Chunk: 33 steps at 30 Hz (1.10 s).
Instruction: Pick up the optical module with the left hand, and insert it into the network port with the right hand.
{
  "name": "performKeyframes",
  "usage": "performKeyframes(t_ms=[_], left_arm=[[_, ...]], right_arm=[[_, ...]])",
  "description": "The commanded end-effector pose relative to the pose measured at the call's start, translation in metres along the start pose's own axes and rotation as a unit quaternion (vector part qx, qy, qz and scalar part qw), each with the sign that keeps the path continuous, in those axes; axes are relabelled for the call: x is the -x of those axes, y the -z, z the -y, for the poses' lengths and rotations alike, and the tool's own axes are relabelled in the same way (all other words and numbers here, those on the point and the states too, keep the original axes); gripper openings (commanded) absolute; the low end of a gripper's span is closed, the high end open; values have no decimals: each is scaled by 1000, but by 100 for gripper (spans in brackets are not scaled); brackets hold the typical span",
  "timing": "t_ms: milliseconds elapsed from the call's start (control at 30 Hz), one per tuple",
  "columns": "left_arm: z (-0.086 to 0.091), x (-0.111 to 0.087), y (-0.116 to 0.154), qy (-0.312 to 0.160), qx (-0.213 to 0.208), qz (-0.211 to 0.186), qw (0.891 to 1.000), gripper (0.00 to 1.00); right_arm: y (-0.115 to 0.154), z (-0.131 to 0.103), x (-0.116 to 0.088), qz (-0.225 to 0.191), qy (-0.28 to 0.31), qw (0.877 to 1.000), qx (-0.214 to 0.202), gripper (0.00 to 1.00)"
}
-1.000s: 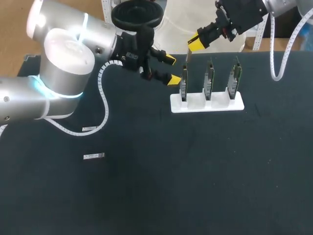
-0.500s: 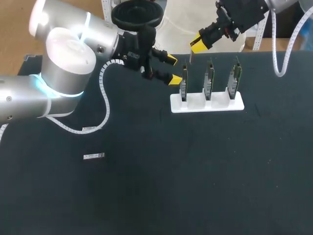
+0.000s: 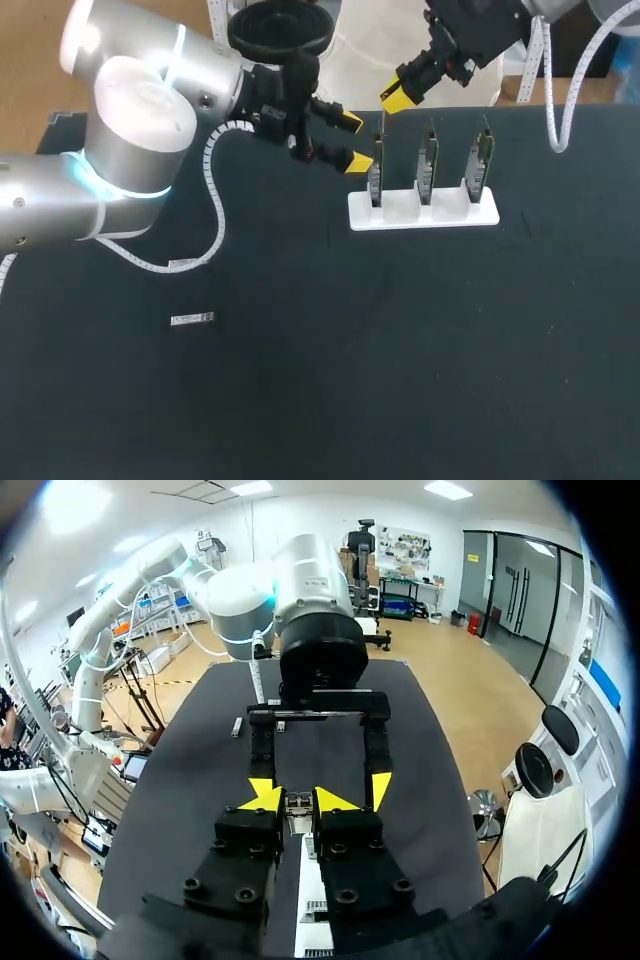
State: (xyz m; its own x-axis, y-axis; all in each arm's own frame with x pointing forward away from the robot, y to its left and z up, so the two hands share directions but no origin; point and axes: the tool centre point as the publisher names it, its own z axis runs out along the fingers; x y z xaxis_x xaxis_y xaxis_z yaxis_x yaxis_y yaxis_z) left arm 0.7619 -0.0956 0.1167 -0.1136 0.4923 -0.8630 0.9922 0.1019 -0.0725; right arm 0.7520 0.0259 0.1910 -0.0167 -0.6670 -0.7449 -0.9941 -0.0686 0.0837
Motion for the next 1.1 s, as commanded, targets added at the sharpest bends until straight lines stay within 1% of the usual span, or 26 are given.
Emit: performKeyframes(t_ms=[33,367,667,867,1100], left_arm=[[0,1,0,1,0,-2,1000,100],[0,1,0,1,0,-2,1000,100],[0,1,0,1,0,-2,1000,100],[0,1,0,1,0,-2,1000,100],[0,1,0,1,0,-2,1000,100]], right_arm=[[-3,7,0,-4,1,1000,2,0],[-9,19,-4,-16,3,1000,5,0],[-15,23,-8,-22,5,1000,13,0],[-16,25,-9,-20,2,1000,14,0],[-17,19,-11,-16,-5,1000,15,0]])
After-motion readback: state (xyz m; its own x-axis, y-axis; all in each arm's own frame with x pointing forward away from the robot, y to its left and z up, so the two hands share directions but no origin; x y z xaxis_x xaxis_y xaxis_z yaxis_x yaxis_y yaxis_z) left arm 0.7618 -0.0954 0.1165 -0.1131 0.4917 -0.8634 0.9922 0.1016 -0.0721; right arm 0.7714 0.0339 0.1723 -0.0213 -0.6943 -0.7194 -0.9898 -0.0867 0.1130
